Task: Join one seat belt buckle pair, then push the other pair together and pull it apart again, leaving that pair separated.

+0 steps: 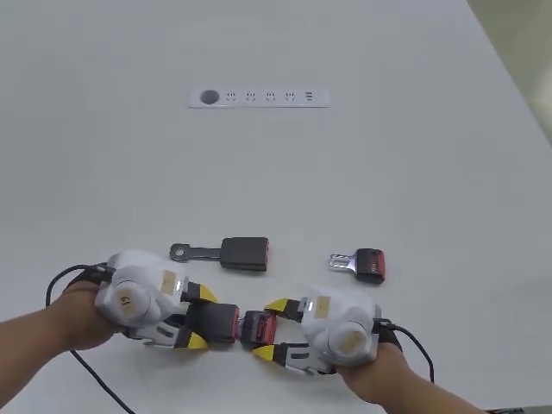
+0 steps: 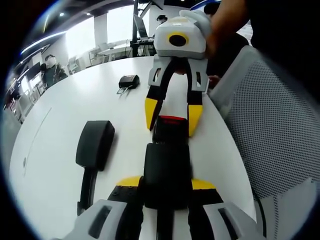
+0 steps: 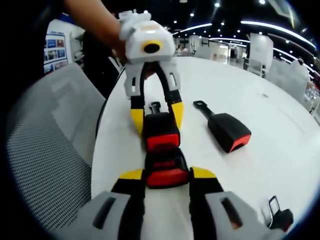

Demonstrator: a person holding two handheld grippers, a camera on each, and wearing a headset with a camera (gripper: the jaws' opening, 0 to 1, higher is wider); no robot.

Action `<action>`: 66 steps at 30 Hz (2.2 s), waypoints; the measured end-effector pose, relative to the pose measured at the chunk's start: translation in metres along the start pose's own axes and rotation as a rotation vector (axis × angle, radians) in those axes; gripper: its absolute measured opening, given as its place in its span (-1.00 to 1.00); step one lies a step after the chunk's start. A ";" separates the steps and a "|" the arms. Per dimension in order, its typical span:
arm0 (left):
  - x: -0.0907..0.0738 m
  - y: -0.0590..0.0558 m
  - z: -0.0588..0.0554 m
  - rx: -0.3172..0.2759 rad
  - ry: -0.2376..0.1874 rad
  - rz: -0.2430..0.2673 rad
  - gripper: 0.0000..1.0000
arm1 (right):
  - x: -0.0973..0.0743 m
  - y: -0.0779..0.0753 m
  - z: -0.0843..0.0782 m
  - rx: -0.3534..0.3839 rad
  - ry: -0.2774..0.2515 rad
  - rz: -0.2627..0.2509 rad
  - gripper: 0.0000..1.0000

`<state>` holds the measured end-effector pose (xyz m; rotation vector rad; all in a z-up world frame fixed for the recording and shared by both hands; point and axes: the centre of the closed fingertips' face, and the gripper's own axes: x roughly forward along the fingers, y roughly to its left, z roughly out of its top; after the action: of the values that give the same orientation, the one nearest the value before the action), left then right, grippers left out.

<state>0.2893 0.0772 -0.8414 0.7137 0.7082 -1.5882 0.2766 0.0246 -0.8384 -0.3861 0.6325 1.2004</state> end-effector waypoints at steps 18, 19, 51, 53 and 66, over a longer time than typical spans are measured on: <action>-0.008 0.000 0.011 -0.062 0.016 0.077 -0.09 | 0.002 -0.003 0.012 0.056 0.014 -0.053 0.26; -0.011 0.003 0.012 -0.095 0.016 0.100 0.06 | 0.001 -0.003 0.015 0.053 0.005 -0.058 0.27; -0.077 0.075 0.057 -0.106 -0.091 0.266 0.88 | -0.102 -0.095 0.004 0.049 -0.028 -0.146 0.73; -0.076 0.080 0.059 -0.105 -0.092 0.266 0.87 | -0.108 -0.103 -0.001 0.070 -0.024 -0.158 0.73; -0.038 0.099 0.052 -0.104 -0.066 0.202 0.70 | -0.121 -0.137 -0.056 0.135 0.088 -0.145 0.68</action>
<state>0.3888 0.0489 -0.7845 0.6336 0.6447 -1.3746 0.3650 -0.1423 -0.8111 -0.3657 0.7448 1.0010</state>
